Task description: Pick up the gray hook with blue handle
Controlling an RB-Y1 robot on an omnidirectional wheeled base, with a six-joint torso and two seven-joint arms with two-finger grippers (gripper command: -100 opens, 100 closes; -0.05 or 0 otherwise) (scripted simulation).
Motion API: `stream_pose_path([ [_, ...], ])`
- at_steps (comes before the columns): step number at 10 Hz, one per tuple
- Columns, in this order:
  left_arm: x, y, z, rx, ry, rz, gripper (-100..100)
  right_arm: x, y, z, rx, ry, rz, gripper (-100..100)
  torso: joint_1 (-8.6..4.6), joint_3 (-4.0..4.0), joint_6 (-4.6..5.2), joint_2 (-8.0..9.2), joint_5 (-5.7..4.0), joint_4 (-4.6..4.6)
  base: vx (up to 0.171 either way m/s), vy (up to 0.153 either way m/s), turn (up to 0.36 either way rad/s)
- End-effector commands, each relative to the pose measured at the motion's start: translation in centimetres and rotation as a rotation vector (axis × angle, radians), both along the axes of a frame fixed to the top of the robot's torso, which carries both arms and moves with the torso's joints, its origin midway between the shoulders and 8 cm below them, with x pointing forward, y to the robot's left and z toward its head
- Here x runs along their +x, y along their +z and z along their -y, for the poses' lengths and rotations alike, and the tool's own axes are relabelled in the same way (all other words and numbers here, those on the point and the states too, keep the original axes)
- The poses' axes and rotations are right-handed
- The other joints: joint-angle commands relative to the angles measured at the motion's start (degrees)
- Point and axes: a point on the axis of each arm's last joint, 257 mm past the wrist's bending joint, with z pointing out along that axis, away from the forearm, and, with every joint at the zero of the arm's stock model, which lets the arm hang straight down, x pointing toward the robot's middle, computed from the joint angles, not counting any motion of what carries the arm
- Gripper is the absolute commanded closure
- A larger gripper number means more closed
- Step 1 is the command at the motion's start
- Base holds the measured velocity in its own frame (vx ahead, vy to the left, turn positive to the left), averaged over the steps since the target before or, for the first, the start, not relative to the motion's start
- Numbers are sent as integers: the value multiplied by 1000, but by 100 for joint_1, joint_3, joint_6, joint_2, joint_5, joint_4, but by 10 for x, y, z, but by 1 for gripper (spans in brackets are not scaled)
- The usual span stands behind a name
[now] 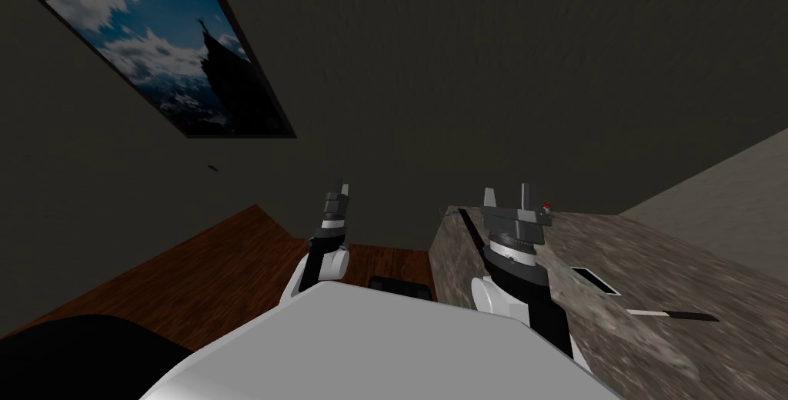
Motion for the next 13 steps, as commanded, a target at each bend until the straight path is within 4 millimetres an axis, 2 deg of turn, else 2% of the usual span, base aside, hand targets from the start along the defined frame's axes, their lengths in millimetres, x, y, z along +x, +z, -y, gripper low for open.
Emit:
stream_pose_path([
  [1, 0, 0, 0, 0, 0, 0, 0, 4, -4, -7, -45, 11, -20, -100, 0, 0, 0, 0, 0, 0, 0, 0, 0],
  [5, 0, 0, 0, 0, 0, 0, 0, 22, -28, -30, -221, 14, -105, -100, 3, -2, 0, -3, 0, -1, 6, 12, -6],
  [9, 0, 0, 0, 0, 0, 0, 0, 45, -68, -53, -456, -24, -215, -100, 11, -2, 0, -3, 2, -1, 5, 30, -14],
  [10, 0, 0, 0, 0, 0, 0, 0, 45, -68, -53, -467, -33, -214, -100, 14, -2, 0, -3, 3, -1, 1, 27, -5],
  [12, 0, 0, 0, 0, 0, 0, 0, 57, -92, -63, -603, -60, -269, -100, 8, -1, -1, -2, 2, -1, 3, 24, -13],
  [13, 0, 0, 0, 0, 0, 0, 0, 57, -92, -63, -617, -71, -267, -100, 8, -2, 0, -3, 2, -1, 4, 25, -7],
])
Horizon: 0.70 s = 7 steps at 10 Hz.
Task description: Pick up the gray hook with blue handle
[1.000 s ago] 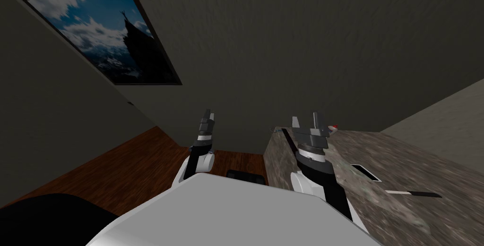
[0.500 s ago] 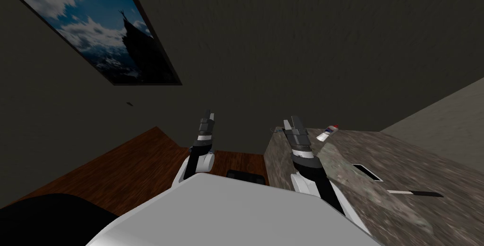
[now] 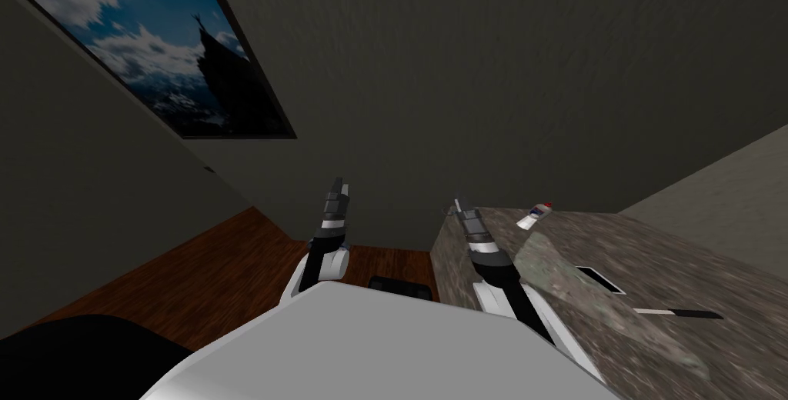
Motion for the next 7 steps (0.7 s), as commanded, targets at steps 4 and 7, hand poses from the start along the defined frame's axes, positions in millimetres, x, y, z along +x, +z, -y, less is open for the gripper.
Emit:
stream_pose_path([
  [4, 0, 0, 0, 0, 0, 0, 0, 12, -29, -9, -189, -41, -44, -100, 0, 1, 0, 1, 0, 0, 2, 24, -9],
  [7, 0, 0, 0, 0, 0, 0, 0, 22, -57, -15, -361, -70, -83, -100, -2, 0, 0, 1, 0, 0, 5, 21, -9],
])
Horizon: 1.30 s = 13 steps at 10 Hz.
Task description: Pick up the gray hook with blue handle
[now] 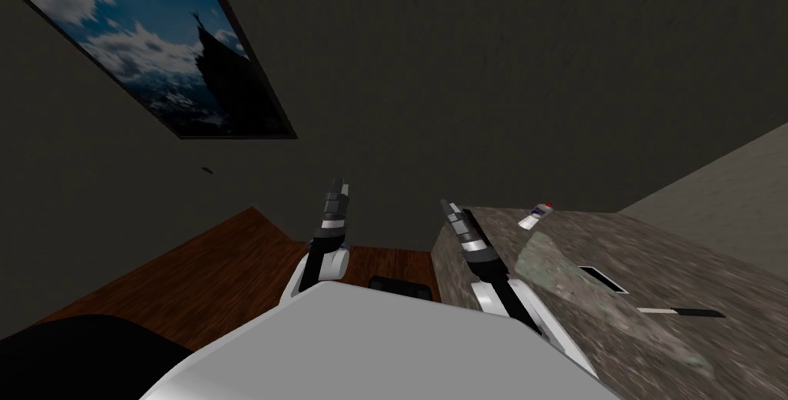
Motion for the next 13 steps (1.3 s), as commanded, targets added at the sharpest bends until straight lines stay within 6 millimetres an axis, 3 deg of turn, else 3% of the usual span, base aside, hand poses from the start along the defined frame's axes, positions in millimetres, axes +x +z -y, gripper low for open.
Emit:
stream_pose_path([
  [1, 0, 0, 0, 0, 0, 0, 0, 2, -7, 1, -53, -12, -8, -100, 0, 0, 0, 0, 0, 0, 7, 19, -4],
  [4, 0, 0, 0, 0, 0, 0, 0, 10, -37, -1, -234, -37, -43, -100, -2, 0, 1, 0, 0, 0, 10, 18, -8],
  [5, 0, 0, 0, 0, 0, 0, 0, 10, -37, -1, -239, -39, -41, -100, -3, -1, 0, -1, 0, 0, 10, 11, -3],
  [6, 0, 0, 0, 0, 0, 0, 0, 13, -52, -1, -324, -47, -59, -100, -4, 0, 1, 0, 0, 0, 11, 15, -6],
  [7, 0, 0, 0, 0, 0, 0, 0, 13, -52, -1, -332, -50, -56, -100, -3, -1, 0, -1, -1, 0, 11, 14, -2],
  [8, 0, 0, 0, 0, 0, 0, 0, 15, -67, -1, -422, -58, -71, -100, -4, 0, 1, -1, 0, 0, 17, 11, -4],
  [9, 0, 0, 0, 0, 0, 0, 0, 15, -67, -1, -426, -59, -70, -100, -5, -1, 1, -2, 0, 0, 15, 7, -3],
  [11, 0, 0, 0, 0, 0, 0, 0, 19, -98, 3, -593, -67, -102, -100, -7, -2, 1, -4, -1, -1, 24, 4, 1],
  [12, 0, 0, 0, 0, 0, 0, 0, 19, -98, 3, -612, -71, -95, -100, -8, -4, 0, -8, -2, -2, 29, -2, 3],
  [13, 0, 0, 0, 0, 0, 0, 0, 20, -114, 6, -698, -73, -109, -100, -10, -4, 1, -7, -2, -2, 36, -3, 3],
])
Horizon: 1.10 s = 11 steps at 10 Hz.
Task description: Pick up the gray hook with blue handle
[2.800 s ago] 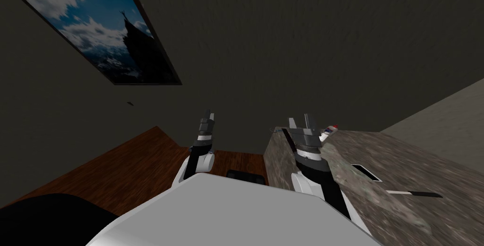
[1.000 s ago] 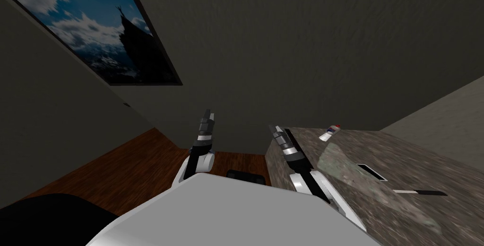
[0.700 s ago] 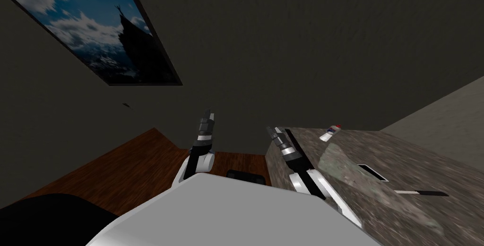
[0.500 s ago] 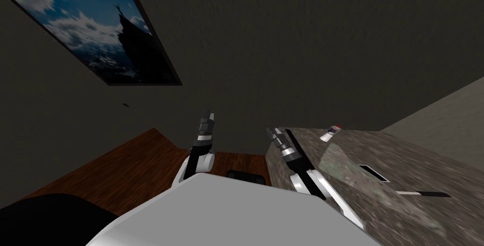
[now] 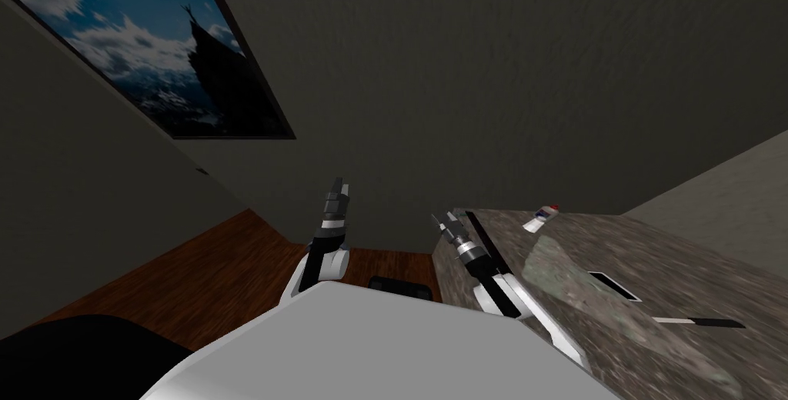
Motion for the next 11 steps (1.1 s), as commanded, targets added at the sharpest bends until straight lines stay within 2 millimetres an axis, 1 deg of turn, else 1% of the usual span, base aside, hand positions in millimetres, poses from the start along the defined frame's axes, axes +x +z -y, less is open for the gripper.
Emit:
stream_pose_path([
  [1, 0, 0, 0, 0, 0, 0, 0, 0, -8, 3, -56, -4, -6, -100, 0, 0, 0, 0, 0, 0, 30, -4, 5],
  [3, 0, 0, 0, 0, 0, 0, 0, 1, -39, 13, -224, -4, -39, -100, -3, 1, 0, 2, -1, 0, 40, -13, 10],
  [4, 0, 0, 0, 0, 0, 0, 0, 1, -39, 13, -238, -4, -34, -100, -5, -2, 0, -4, -1, -1, 39, -16, 6],
  [6, 0, 0, 0, 0, 0, 0, 0, -1, -69, 26, -407, 3, -65, -100, -6, -2, 0, -3, -1, -1, 48, -27, 19],
  [7, 0, 0, 0, 0, 0, 0, 0, -1, -69, 26, -416, 3, -62, -100, -11, -3, 1, -6, -2, -1, 41, -31, 8],
  [9, 0, 0, 0, 0, 0, 0, 0, -4, -96, 43, -584, 15, -88, -100, -10, -3, 1, -4, -3, -1, 56, -32, 18],
  [11, 0, 0, 0, 0, 0, 0, 0, -7, -119, 62, -742, 28, -111, -100, -19, -10, 0, -17, -4, -4, 89, -55, 32],
])
